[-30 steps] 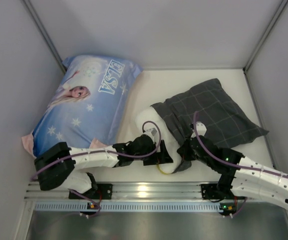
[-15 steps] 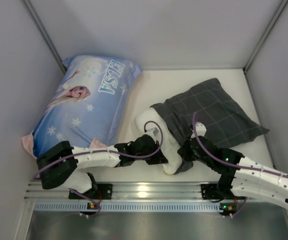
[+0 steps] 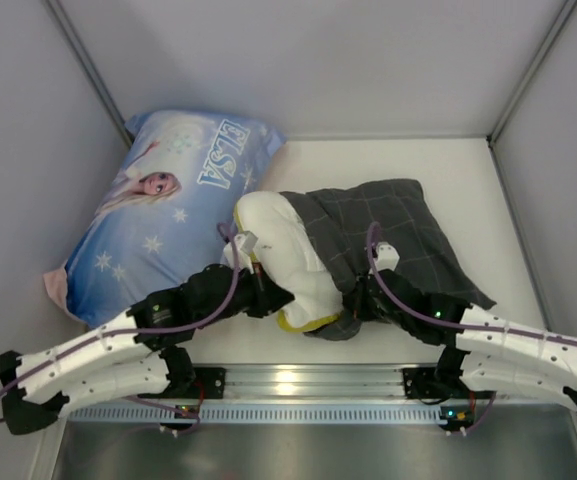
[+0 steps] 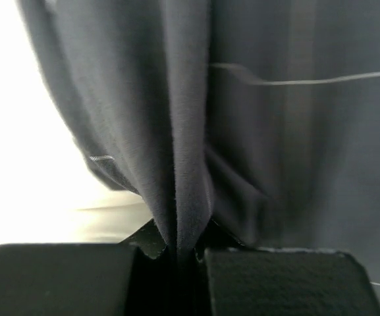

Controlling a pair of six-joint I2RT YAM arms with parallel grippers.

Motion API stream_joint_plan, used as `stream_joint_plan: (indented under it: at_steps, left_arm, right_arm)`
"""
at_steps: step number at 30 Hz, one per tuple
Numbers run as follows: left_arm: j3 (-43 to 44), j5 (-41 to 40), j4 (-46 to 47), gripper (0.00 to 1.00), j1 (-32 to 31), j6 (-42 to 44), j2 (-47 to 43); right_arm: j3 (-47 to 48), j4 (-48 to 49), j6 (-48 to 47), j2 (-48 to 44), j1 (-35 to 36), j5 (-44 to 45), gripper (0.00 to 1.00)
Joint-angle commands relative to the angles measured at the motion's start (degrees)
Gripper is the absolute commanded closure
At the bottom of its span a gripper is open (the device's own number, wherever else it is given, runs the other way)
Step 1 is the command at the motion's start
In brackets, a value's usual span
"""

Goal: Remove the pillowcase from the pillow

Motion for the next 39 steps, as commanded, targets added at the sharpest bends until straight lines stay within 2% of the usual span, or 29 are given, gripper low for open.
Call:
stream_joint_plan:
  at_steps: [1,5,9,10,11,13,14,16,19,22,24,26,30,35,39]
  left_arm:
    - [3.02,-4.64,-4.36,1.00,-0.15,-0.92,-9.64]
    - [1.17,-7.63,-9.54,1.00,-0.23,-3.12,-16.52]
    - [0.38,-8.95,-12.72,1.00,-0.15,-4.53,-20.22]
    - [0.11,-8.52,-12.81,1.00,-0.15,-4.79,-20.57]
    - [-0.41,-8.25,-12.72,1.00,-0.15,-4.88,-20.49]
    - [-1.03,-7.90,-12.72,1.00,-0.15,-4.88,-19.26]
    - [-1.29,-7.46,-12.63,1.00,-0.15,-4.80,-18.74]
    - [-1.30,-7.02,-12.63,1.00,-0.15,-4.36,-16.46]
    - [-1.38,-6.05,-12.19,1.00,-0.15,-3.74,-14.08]
    - [-2.17,-5.26,-12.19,1.00,-0.15,-3.48,-12.67]
    - [-2.88,-4.65,-12.19,1.00,-0.15,-4.35,-12.84]
    - [-4.02,-4.38,-12.19,1.00,-0.23,-5.14,-13.63]
    - [-6.39,-4.38,-12.19,1.00,-0.23,-7.34,-18.71]
    - [-9.11,-3.95,-12.10,1.00,-0.23,-9.19,-22.33]
    - [-9.82,-3.33,-12.19,1.00,-0.23,-10.07,-24.00]
  right_arm:
    - [0.77,-1.49,-1.13,4.74,0.37,4.36,1.00]
    - [2.26,-1.22,-2.00,10.89,0.11,7.52,1.00]
    - [3.32,-1.66,-4.55,12.93,-0.33,5.88,0.99]
    - [3.41,-0.10,-6.04,12.75,-0.33,3.95,0.86]
    - [3.41,1.14,-10.14,12.40,-0.24,-1.73,0.75]
    - [3.76,3.60,-13.59,10.74,0.81,-7.73,0.42]
    - [4.37,3.44,-15.70,9.95,1.51,-11.68,0.39]
    - [7.18,1.43,-16.86,6.97,3.97,-12.85,0.31]
    - [12.27,-0.17,-18.70,3.71,5.56,-12.68,0.24]
    - [18.07,-0.52,-22.82,5.61,5.12,-9.36,0.16]
    - [22.97,-0.52,-26.87,8.95,2.85,-6.19,0.16]
    - [27.12,-1.31,-28.72,16.15,0.30,-5.30,0.16]
    - [39.14,-2.54,-30.92,27.50,-3.66,-1.35,0.18]
    - [53.11,-2.54,-33.91,41.03,-7.26,-5.47,0.19]
    - [59.74,-2.89,-32.69,48.68,-10.87,-12.31,0.23]
